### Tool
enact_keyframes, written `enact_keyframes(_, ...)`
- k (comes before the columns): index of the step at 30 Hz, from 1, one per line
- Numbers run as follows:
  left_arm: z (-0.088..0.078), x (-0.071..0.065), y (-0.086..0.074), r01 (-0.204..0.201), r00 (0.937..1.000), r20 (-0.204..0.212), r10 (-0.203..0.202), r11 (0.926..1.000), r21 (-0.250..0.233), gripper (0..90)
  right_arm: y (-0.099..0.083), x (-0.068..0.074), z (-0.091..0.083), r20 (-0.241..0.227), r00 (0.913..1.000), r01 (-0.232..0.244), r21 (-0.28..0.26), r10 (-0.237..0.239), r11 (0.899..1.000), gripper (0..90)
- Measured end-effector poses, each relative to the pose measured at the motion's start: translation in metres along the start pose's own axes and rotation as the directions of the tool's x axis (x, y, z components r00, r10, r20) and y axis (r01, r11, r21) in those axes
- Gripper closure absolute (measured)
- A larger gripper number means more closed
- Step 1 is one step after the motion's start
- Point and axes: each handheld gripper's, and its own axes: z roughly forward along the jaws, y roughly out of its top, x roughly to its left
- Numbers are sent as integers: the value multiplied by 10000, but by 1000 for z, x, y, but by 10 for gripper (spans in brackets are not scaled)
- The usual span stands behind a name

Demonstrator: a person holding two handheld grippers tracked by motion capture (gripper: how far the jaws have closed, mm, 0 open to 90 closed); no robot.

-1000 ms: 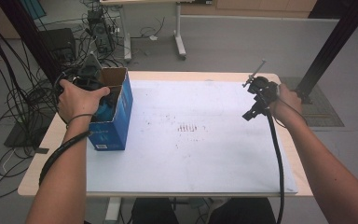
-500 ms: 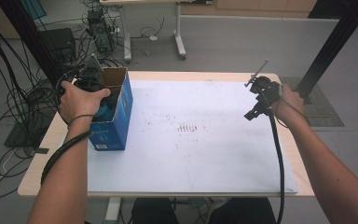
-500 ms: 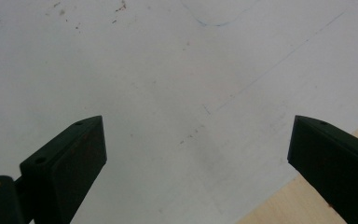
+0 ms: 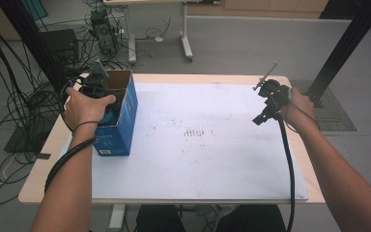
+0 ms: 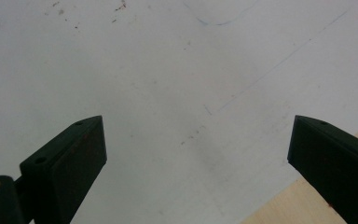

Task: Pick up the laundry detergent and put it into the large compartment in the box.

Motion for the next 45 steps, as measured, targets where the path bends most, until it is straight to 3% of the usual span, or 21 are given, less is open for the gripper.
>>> enact_keyframes(45,1,2,-1,159,9998,80,-158,9997,-182,375,2,2,4,-32,10000,32,75,-32,10000,40)
